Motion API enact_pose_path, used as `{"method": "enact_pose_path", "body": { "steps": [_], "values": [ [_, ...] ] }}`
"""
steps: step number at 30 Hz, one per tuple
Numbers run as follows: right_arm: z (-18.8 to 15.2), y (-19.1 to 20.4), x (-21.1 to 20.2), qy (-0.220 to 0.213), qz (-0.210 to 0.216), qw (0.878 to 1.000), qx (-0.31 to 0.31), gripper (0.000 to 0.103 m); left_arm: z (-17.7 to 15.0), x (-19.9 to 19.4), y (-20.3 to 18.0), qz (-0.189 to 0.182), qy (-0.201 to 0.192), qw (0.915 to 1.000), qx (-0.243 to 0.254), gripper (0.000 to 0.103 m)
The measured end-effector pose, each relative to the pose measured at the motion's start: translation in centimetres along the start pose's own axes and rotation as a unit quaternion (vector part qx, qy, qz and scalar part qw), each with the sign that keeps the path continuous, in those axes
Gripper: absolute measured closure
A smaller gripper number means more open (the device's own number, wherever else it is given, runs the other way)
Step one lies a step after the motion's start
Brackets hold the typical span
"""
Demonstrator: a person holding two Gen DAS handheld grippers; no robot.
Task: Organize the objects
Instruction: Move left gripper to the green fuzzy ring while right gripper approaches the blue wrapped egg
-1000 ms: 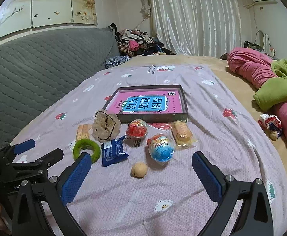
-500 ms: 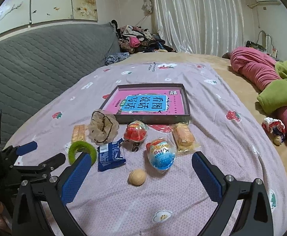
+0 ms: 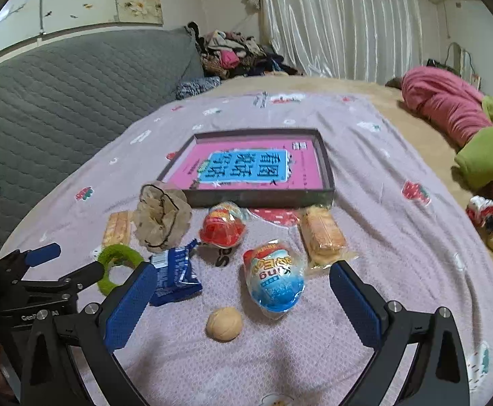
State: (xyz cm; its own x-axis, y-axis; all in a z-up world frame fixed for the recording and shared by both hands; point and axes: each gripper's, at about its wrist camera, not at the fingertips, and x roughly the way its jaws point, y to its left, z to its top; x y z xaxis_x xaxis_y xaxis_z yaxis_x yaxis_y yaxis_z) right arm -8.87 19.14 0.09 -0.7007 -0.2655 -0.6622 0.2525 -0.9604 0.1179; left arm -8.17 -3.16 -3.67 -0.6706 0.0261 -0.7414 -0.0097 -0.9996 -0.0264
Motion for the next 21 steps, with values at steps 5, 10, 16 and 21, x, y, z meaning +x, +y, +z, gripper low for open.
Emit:
{"method": "enact_pose_path", "body": {
  "steps": [5,10,16,21],
  "values": [
    [0.1,-0.5,1.7,0.016,-0.009,1.000,-0.001,0.000,0.1,1.6,0.4,0.006,0.015,0.9999,0.001,0.000],
    [0.2,-1.4,2.9,0.027,0.005,0.999,0.017,0.000,0.0,3.2,1.4,0.011,0.035,0.9992,-0.014,0.000],
    [0.1,-0.6,3.8,0.032,-0.025,0.999,-0.019,0.000,-0.1,4.8,1.8,-0.001,0.059,0.9980,-0.023,0.000],
    [-0.2,-0.6,4.3,0.029,-0.029,0.999,-0.026,0.001,-0.2,5.2,1.9,0.017,0.060,0.9978,-0.022,0.000]
  ]
}}
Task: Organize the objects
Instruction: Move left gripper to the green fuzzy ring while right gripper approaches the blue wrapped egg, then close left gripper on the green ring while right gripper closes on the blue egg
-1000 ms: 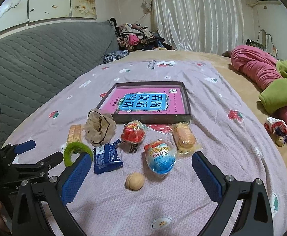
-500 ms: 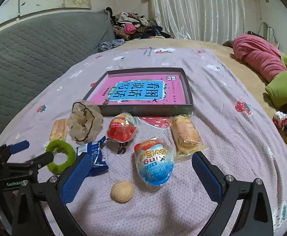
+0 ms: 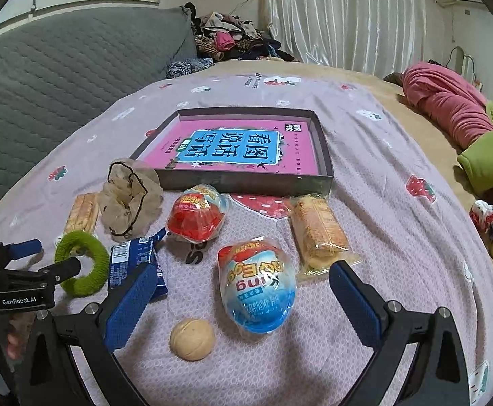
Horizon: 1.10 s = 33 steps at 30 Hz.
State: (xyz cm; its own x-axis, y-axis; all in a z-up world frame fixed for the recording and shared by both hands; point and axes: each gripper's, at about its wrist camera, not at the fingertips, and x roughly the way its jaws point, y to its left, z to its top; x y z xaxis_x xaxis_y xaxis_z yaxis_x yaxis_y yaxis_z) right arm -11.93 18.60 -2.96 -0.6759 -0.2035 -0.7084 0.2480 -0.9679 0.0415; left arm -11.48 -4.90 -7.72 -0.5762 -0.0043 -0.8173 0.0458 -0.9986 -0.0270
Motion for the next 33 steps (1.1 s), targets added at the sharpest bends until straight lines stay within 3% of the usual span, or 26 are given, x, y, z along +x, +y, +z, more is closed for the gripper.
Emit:
{"method": "enact_pose_path", "body": {
  "steps": [9,14,18,20,25,28,33],
  "values": [
    [-0.2,-0.2,1.9,0.025,-0.017,1.000,-0.003,0.010,-0.4,1.0,-0.2,-0.019,0.019,0.9996,-0.006,0.010],
    [-0.4,-0.1,2.8,0.035,-0.017,0.999,-0.009,0.021,-0.4,1.4,-0.7,-0.034,0.024,0.9991,-0.001,0.032],
    [-0.6,0.1,3.3,0.041,-0.016,0.999,-0.015,0.035,-0.4,1.4,-0.8,-0.033,0.025,0.9991,0.005,0.042],
    [-0.6,0.2,3.4,0.039,-0.016,0.999,-0.021,0.042,-0.4,1.3,-0.8,-0.043,0.028,0.9987,0.000,0.061],
    [-0.7,0.2,3.7,0.039,0.000,0.999,-0.025,0.047,-0.4,1.4,-0.5,-0.061,0.031,0.9976,-0.009,0.082],
    [-0.9,0.2,3.5,0.033,0.004,0.999,-0.025,0.048,-0.4,1.3,-0.3,-0.067,0.028,0.9973,-0.013,0.089],
    [-0.8,0.0,3.1,0.027,0.018,0.999,-0.019,0.049,-0.6,0.9,-0.9,-0.062,0.024,0.9978,0.004,0.091]
  ]
}}
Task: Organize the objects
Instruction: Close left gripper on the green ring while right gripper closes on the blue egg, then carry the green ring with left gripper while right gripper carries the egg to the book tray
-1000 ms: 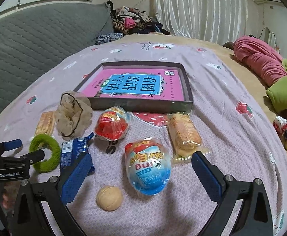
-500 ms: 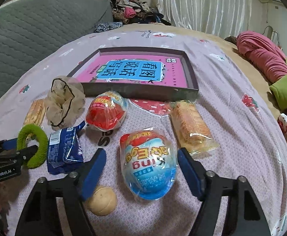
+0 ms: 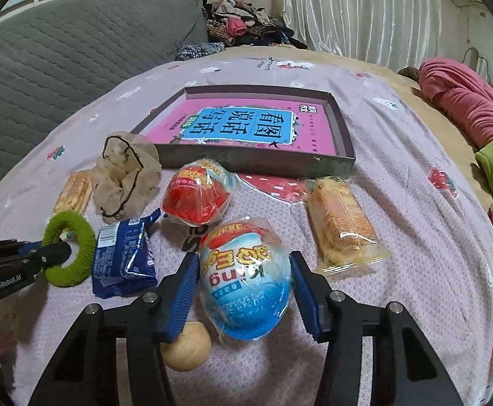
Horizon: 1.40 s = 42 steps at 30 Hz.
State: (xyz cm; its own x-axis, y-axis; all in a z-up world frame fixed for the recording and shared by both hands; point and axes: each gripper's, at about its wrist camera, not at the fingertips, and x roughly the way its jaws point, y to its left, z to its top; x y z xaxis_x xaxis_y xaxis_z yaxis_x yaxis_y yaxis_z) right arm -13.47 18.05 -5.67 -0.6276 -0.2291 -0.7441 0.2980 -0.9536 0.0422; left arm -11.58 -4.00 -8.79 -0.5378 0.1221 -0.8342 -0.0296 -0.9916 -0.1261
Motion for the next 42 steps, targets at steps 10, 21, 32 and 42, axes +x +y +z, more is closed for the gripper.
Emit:
{"method": "enact_pose_path", "body": {
  "steps": [10,21,32,42],
  "values": [
    [0.3,0.0,-1.9,-0.023,0.006,1.000,0.006,0.050,0.0,-1.9,-1.8,0.028,-0.033,0.9990,0.007,0.091],
    [0.0,1.4,-4.2,-0.031,0.006,0.999,-0.004,0.051,-0.1,-5.1,-2.7,0.035,-0.072,0.9967,0.016,0.091],
    [0.2,2.1,-8.7,-0.061,0.005,0.998,-0.002,0.051,-0.3,-8.3,-4.0,0.048,-0.096,0.9940,0.021,0.091],
    [1.5,2.6,-12.0,-0.087,0.004,0.996,-0.006,0.051,1.1,-11.2,-6.2,0.055,-0.121,0.9906,0.032,0.091]
  ]
}}
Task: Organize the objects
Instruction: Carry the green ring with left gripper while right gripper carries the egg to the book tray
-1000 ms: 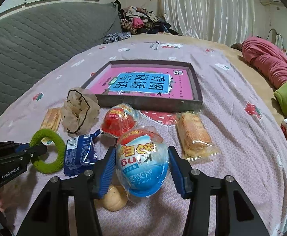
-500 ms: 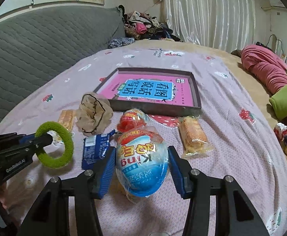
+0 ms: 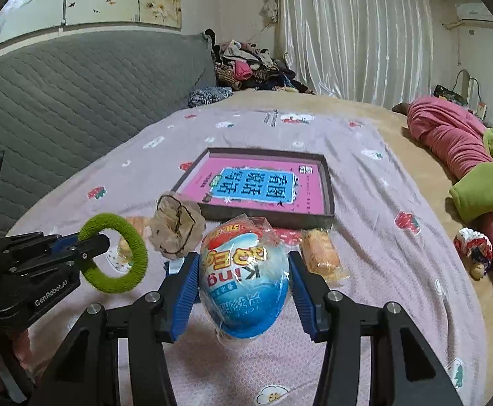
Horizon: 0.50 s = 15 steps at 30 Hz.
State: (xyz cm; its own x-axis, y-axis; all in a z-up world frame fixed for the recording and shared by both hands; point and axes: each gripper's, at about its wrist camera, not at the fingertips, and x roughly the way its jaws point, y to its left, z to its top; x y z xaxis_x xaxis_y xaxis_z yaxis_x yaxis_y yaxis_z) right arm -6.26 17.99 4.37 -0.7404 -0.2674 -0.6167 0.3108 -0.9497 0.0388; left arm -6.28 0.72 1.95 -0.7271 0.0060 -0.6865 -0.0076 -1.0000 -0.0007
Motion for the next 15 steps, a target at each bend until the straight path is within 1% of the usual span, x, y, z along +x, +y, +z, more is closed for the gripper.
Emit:
{"method": "enact_pose_path", "body": {
  "steps": [8,15],
  "values": [
    [2.3,-0.2,-1.6,-0.023,-0.006,1.000,-0.008,0.051,2.6,-1.5,-0.4,0.002,-0.015,0.9999,0.008,0.091],
    [4.2,-0.9,-1.9,-0.035,-0.015,0.999,-0.011,0.051,5.5,-1.9,-0.5,0.009,-0.029,0.9994,0.013,0.091]
  ]
}}
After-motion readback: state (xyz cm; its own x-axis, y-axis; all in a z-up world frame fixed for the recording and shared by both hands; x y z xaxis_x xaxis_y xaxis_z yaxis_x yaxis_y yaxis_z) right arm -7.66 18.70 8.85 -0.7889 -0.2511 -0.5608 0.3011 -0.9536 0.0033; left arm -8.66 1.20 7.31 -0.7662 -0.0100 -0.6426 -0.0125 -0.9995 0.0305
